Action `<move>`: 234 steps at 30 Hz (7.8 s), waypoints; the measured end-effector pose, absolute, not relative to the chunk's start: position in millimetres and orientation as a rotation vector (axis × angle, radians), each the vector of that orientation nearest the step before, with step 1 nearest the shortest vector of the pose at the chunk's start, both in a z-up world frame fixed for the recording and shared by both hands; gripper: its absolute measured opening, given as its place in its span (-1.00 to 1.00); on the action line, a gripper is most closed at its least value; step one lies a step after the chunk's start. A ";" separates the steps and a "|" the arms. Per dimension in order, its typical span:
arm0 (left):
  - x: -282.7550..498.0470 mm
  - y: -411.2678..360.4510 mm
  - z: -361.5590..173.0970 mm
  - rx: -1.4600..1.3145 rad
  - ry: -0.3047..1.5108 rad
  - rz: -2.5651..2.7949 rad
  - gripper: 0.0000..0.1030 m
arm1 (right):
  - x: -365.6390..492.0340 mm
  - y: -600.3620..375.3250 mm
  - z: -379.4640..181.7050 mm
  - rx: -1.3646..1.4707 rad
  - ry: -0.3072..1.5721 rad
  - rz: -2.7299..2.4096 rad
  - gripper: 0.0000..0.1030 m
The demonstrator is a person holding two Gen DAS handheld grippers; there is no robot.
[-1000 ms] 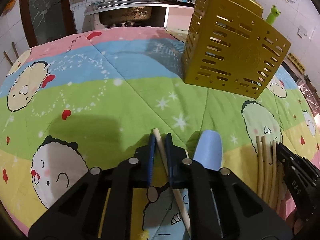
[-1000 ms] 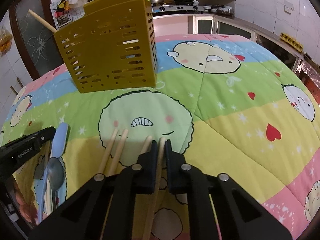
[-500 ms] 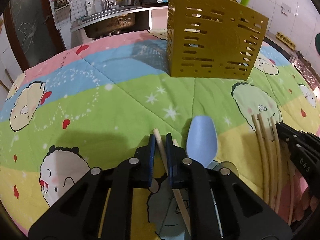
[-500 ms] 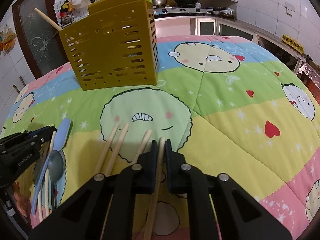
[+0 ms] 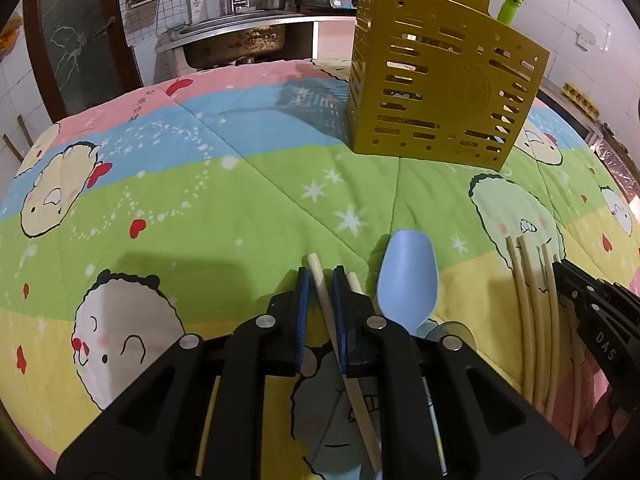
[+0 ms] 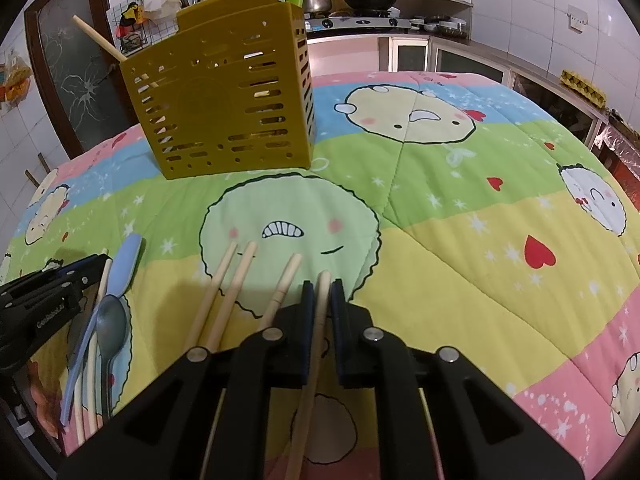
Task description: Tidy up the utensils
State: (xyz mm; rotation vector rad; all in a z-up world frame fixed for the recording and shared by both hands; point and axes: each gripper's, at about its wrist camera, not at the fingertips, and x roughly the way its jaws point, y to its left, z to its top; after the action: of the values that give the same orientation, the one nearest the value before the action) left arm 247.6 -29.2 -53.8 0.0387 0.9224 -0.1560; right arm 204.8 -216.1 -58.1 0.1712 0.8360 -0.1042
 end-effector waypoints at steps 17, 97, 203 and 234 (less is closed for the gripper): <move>245.2 -33.2 -56.9 0.082 0.918 -0.090 -0.14 | 206.1 -214.8 -57.9 0.155 0.848 -0.116 -0.80; 143.3 -23.0 117.9 -0.058 0.273 -0.252 -0.92 | 111.9 -217.8 101.0 0.193 0.170 -0.040 -0.88; 256.3 -9.0 -56.8 0.006 0.909 -0.111 0.86 | 211.5 -208.5 -56.4 0.184 0.822 -0.159 0.13; 241.2 -43.3 -58.1 0.054 0.930 -0.169 -0.15 | 219.5 -201.3 -60.1 0.166 0.848 -0.142 -0.44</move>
State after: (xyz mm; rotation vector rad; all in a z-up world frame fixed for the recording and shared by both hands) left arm 241.2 -43.3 -58.1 0.0542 0.9302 -0.1691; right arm 219.5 -201.3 -60.1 0.1662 0.8479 -0.1420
